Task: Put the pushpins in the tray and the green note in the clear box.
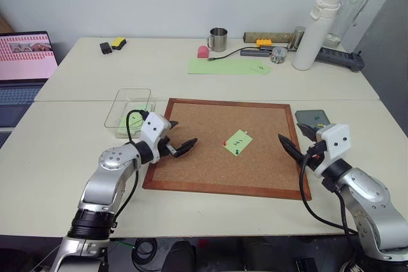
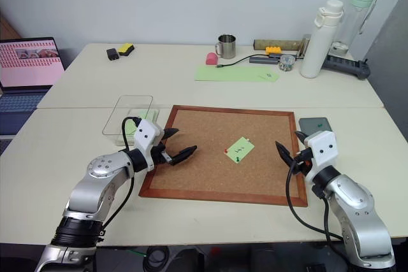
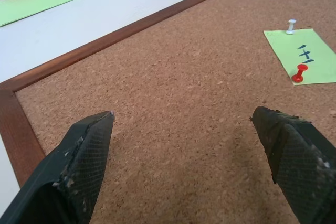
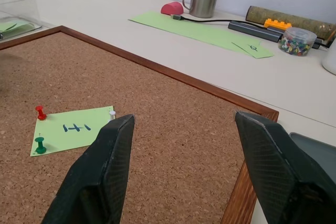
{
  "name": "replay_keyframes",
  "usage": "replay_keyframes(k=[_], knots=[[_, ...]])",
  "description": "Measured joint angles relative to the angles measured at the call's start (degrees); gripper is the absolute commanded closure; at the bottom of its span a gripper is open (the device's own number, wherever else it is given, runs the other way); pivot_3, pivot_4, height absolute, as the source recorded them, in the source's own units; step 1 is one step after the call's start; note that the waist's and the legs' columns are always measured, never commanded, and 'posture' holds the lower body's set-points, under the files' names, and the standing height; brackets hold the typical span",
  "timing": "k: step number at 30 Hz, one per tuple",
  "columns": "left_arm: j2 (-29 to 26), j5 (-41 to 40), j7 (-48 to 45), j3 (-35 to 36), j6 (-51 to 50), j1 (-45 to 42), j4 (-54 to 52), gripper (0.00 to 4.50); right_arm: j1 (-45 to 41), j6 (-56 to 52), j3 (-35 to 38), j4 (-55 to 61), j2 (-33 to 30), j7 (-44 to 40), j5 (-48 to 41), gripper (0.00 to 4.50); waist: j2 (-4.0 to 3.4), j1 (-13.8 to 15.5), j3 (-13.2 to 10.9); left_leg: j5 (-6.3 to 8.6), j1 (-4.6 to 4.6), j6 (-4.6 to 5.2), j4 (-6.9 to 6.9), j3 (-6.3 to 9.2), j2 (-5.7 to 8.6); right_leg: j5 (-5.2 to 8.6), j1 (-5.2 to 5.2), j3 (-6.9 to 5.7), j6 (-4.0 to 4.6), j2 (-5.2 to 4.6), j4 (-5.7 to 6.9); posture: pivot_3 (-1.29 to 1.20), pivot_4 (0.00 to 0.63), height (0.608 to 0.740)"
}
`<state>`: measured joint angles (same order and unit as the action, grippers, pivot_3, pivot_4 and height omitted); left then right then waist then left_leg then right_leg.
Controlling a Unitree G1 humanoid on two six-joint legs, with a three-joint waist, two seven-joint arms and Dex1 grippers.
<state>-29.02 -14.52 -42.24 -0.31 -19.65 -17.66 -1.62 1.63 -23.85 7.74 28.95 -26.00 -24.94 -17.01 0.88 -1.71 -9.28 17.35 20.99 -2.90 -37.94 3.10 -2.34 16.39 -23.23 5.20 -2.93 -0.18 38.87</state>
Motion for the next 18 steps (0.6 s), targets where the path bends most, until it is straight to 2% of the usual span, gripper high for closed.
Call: replay_keyframes(k=[18], knots=[[-1.1,-3.5,-4.6,0.8,-0.3,0.2,-0.7,0.0,-2.3,0.0,0.0,-1.6,-4.0,-6.3,-2.2,1.34,0.01,0.0,0.0,0.0,0.0,0.0,0.0,0.0,0.0,0.0,0.0,0.0,0.0,0.0,0.0,0.0,0.15,0.74]])
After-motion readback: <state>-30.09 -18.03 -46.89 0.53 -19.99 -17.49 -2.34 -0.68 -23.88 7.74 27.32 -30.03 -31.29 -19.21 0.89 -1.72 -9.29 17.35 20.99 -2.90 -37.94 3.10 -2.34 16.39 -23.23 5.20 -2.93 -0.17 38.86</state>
